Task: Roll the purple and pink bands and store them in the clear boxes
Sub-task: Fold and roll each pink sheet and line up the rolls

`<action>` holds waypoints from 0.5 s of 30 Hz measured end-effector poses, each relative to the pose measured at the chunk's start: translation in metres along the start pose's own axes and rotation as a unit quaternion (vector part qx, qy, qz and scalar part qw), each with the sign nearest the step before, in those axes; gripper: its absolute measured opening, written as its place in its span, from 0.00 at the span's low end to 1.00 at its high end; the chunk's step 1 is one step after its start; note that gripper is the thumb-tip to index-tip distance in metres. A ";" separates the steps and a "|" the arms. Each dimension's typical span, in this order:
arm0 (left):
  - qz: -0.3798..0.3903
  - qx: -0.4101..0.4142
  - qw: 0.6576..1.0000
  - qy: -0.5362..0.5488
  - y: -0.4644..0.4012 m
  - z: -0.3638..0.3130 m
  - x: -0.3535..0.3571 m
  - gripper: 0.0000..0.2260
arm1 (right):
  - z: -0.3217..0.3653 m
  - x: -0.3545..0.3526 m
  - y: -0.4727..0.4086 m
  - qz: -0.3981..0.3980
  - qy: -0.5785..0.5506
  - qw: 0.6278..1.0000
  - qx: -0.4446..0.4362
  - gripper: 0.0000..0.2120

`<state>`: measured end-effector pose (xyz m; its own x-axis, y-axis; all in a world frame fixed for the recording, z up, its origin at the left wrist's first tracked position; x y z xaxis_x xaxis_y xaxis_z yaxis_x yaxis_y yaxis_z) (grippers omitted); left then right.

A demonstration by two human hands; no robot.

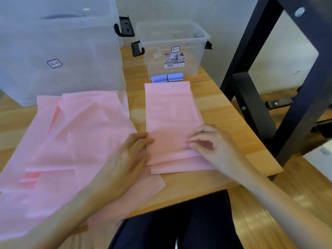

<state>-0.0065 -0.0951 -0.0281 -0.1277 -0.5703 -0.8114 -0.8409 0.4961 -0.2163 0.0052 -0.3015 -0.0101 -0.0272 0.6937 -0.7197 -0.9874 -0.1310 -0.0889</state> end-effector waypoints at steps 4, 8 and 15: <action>0.019 0.015 0.999 -0.040 0.029 -0.010 0.010 0.26 | 0.007 0.008 0.038 -0.011 0.057 0.998 -0.029 0.10; 0.020 0.034 0.996 -0.086 0.043 -0.010 0.006 0.27 | 0.005 0.006 0.063 -0.053 0.074 0.995 -0.031 0.11; 0.070 0.072 0.985 -0.140 0.063 -0.005 -0.009 0.25 | 0.012 0.008 0.072 -0.072 0.075 0.993 -0.053 0.09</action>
<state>-0.0607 -0.0619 -0.0315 -0.0699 -0.2961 -0.9526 -0.7390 0.6568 -0.1499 -0.0676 -0.2971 -0.0141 0.1447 0.5982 -0.7882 -0.9574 -0.1167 -0.2643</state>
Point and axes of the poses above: each hand's wrist, its own y-axis away from the middle knuckle, its own x-axis out of the palm, z = x × y, the point moved 10 cm from there along -y, towards the middle knuckle, and after that the axes turned 7 degrees about x, right-handed, at the moved point
